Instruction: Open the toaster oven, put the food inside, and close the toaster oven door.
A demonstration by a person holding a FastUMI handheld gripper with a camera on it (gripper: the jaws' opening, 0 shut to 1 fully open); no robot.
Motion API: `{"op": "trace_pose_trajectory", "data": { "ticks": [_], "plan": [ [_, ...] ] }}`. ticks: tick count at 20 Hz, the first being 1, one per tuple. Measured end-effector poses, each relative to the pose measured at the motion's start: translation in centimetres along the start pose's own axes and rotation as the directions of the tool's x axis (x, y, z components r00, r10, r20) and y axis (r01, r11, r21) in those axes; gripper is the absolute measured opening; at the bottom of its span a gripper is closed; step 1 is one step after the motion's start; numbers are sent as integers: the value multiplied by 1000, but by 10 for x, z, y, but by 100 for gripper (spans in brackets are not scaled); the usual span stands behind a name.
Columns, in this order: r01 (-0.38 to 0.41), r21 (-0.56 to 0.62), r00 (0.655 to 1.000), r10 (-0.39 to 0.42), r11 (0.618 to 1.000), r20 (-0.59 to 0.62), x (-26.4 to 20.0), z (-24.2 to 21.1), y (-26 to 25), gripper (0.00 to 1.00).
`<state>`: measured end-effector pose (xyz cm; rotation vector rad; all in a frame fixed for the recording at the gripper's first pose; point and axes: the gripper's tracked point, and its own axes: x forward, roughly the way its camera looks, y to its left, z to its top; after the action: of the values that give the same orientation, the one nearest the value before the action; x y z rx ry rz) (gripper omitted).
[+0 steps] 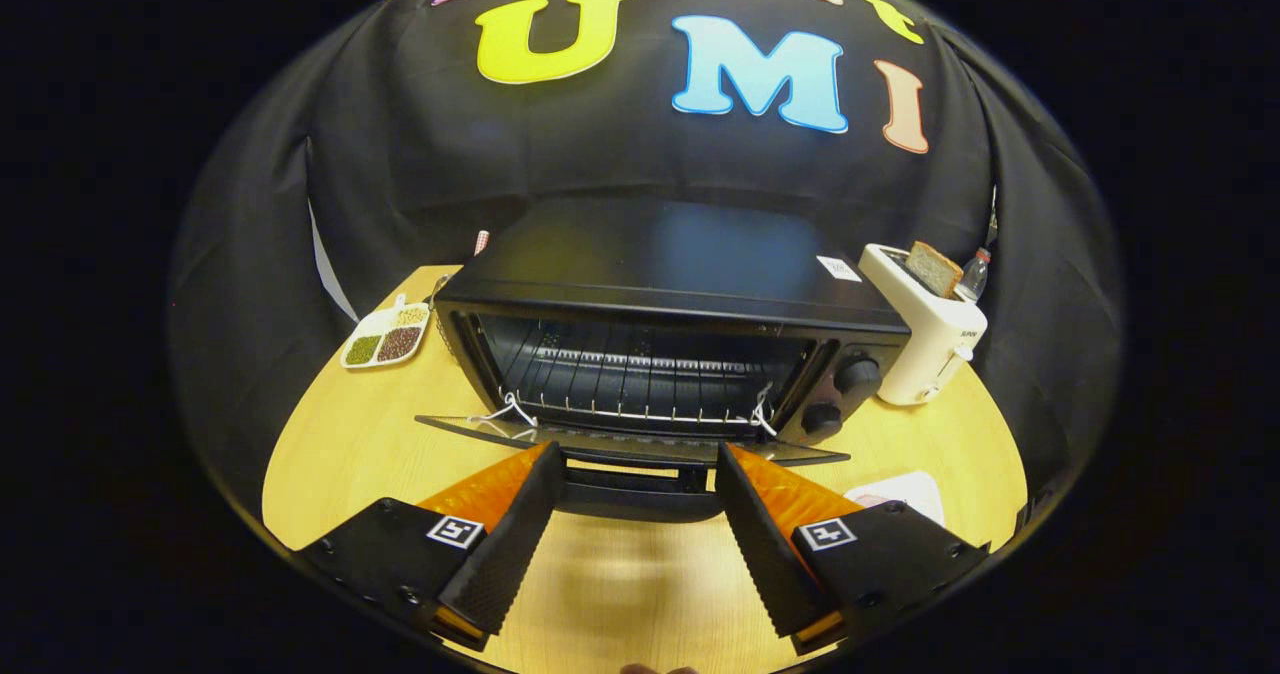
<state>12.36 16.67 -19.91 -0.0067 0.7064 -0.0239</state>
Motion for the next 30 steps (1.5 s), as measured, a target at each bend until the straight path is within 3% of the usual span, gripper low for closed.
{"op": "trace_pose_trajectory", "data": {
  "ticks": [3,5,8,14,19,30],
  "plan": [
    [-19,-7,994,18,1000,-107,0,-40,4,98],
    [-37,60,976,49,998,-211,11,-72,0,98],
    [-6,138,961,44,990,-273,15,-102,-18,99],
    [-32,153,959,74,988,-275,-1,-111,-39,97],
    [-54,89,973,73,995,-218,-24,-99,-71,97],
    [0,63,982,12,998,-190,-70,-76,-181,96]
  ]
}}
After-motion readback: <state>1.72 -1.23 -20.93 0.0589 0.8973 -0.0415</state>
